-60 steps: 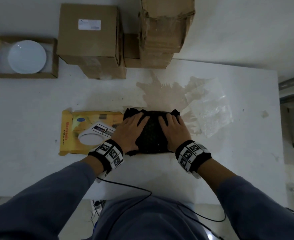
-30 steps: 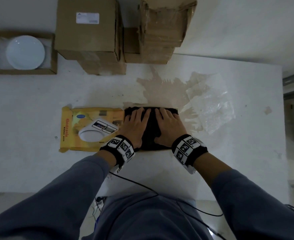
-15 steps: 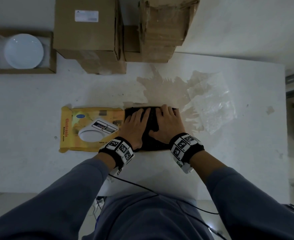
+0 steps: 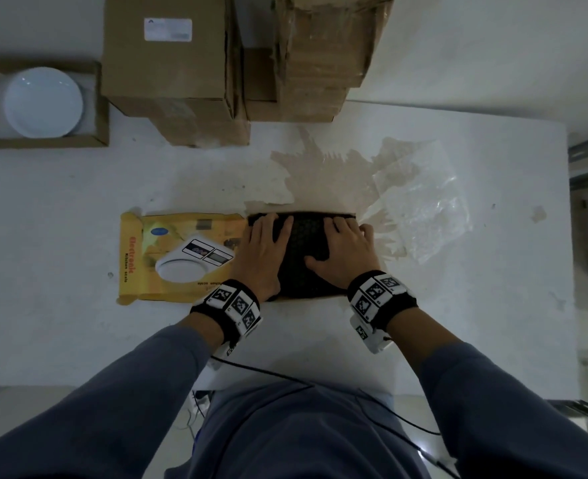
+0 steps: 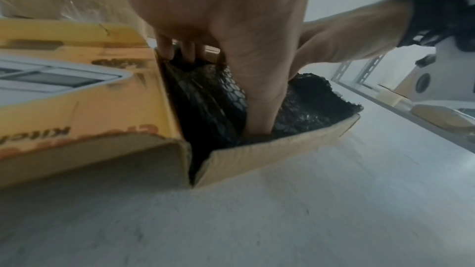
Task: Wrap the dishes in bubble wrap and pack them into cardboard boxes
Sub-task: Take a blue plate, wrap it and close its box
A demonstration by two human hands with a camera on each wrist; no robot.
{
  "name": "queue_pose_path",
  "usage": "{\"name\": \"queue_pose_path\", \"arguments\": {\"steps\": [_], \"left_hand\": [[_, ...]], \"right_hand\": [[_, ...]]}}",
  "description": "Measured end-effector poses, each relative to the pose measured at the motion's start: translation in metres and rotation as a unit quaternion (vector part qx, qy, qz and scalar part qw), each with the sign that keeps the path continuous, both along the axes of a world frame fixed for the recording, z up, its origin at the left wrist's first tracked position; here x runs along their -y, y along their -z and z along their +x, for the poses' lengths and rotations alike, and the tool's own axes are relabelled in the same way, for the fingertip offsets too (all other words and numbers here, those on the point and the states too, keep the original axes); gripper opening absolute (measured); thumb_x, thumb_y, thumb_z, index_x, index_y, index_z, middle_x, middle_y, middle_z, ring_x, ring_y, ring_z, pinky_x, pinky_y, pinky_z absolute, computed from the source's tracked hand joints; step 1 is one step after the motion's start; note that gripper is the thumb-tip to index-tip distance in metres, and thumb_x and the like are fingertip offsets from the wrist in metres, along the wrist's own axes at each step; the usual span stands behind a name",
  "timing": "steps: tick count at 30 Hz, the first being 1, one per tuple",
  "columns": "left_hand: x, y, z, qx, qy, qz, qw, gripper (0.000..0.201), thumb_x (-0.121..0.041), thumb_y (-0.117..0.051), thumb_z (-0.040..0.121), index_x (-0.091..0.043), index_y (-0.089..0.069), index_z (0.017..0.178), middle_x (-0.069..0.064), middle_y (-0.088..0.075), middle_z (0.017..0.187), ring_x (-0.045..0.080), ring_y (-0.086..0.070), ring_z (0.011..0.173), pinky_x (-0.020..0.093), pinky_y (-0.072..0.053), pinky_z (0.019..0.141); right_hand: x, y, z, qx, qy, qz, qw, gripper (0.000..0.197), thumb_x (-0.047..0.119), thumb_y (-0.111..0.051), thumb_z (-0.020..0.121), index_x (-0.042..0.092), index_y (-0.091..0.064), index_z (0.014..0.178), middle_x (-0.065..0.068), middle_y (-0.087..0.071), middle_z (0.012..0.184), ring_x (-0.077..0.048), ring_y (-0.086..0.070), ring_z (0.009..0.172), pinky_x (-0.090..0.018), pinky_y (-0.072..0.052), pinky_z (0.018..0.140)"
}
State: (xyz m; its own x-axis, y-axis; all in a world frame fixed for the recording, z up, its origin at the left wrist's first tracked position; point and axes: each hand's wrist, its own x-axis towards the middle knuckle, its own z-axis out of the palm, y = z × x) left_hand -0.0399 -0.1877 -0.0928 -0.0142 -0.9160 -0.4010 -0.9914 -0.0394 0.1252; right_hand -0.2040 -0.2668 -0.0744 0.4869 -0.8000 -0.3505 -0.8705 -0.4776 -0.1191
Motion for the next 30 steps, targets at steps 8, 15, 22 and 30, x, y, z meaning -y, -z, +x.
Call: {"name": "queue_pose_path", "arguments": {"steps": [8, 15, 22, 30], "left_hand": [[0.002, 0.003, 0.005, -0.052, -0.015, 0.030, 0.998, 0.134, -0.038, -0.087, 0.059, -0.018, 0.002, 0.156, 0.019, -0.022, 0.149, 0.035, -0.030, 0.136, 0.044, -0.018, 0.119], [0.001, 0.001, 0.015, -0.073, -0.010, 0.045, 0.996, 0.139, -0.041, -0.092, 0.055, -0.025, 0.003, 0.156, 0.015, -0.021, 0.151, 0.033, -0.035, 0.133, 0.044, -0.045, 0.102], [-0.005, -0.014, 0.040, -0.088, 0.051, 0.038, 0.994, 0.123, -0.043, -0.088, 0.061, -0.029, -0.010, 0.155, 0.010, -0.019, 0.151, 0.032, -0.031, 0.135, 0.043, -0.033, 0.112], [-0.011, -0.004, 0.031, 0.030, 0.075, 0.022, 0.996, 0.128, -0.042, -0.085, 0.056, -0.029, -0.005, 0.155, 0.018, -0.021, 0.152, 0.036, -0.025, 0.139, 0.053, -0.014, 0.117]], "right_hand": [[-0.002, -0.005, -0.015, -0.133, -0.088, 0.025, 0.987, 0.111, 0.031, -0.081, 0.070, 0.009, -0.010, 0.152, -0.017, -0.028, 0.149, -0.032, -0.027, 0.141, -0.051, -0.006, 0.121], [-0.001, 0.001, -0.019, -0.123, -0.106, 0.043, 0.986, 0.115, 0.025, -0.079, 0.073, 0.007, 0.001, 0.154, -0.022, -0.023, 0.149, -0.036, -0.027, 0.141, -0.045, -0.008, 0.122], [0.012, -0.019, -0.029, -0.130, -0.166, 0.053, 0.976, 0.113, 0.027, -0.080, 0.071, 0.021, -0.005, 0.155, -0.017, -0.021, 0.153, -0.032, -0.025, 0.142, -0.046, -0.014, 0.120], [0.003, -0.003, -0.035, -0.133, -0.156, 0.007, 0.979, 0.114, 0.027, -0.078, 0.074, 0.025, 0.002, 0.156, -0.017, -0.021, 0.153, -0.031, -0.025, 0.142, -0.051, -0.015, 0.119]]}}
